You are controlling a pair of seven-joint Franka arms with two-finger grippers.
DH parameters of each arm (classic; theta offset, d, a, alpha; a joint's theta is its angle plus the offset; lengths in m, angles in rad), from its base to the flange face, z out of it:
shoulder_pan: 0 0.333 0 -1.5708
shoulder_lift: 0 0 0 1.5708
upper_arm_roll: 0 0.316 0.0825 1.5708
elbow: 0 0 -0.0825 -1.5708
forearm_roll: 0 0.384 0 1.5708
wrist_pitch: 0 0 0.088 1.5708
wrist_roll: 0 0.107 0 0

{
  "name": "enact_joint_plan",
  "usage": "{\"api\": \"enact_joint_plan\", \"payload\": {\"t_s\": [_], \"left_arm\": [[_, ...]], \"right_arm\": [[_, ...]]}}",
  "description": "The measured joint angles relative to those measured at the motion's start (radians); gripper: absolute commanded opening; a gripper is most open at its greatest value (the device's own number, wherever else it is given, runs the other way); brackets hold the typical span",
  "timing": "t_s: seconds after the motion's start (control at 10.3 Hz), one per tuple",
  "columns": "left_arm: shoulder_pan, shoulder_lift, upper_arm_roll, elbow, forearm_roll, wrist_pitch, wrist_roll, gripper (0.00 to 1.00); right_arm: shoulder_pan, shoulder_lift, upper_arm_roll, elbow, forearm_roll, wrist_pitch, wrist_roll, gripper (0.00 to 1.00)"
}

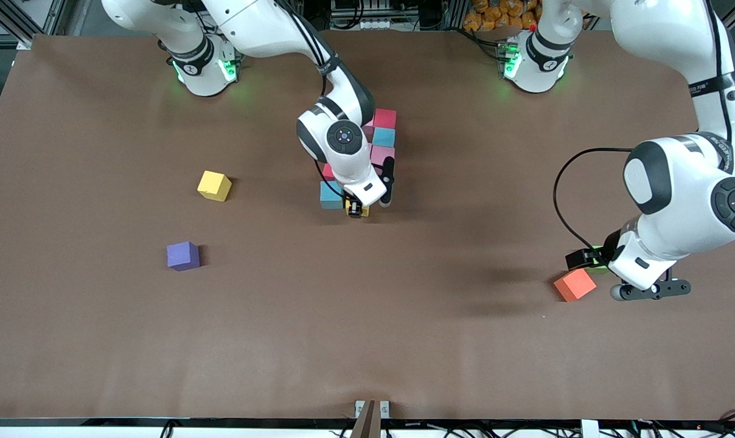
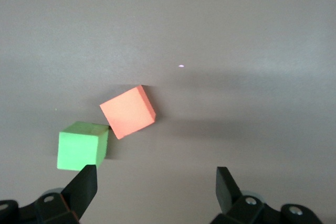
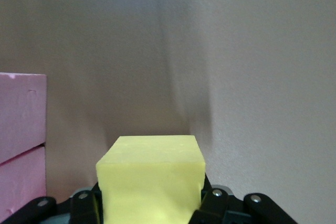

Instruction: Form number 2 with 11 blocks

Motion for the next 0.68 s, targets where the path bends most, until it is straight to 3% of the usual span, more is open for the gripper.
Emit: {"api": "enact_joint_plan", "payload": {"t_s": [0.39, 0.68], "left_arm": [[0.056, 0.000, -0.007, -0.150, 0.001, 0.187, 0.261, 1.00], [0.085, 0.006, -0.041, -0.194, 0.001, 0.237, 0.377, 1.00]], "right_arm": [[-0.010, 0.003, 0.007, -0.003, 0.001, -0.010, -0.044, 0.09], [-0.023, 0.002, 0.008, -0.016, 0.001, -0.013, -0.064, 0.09]]}}
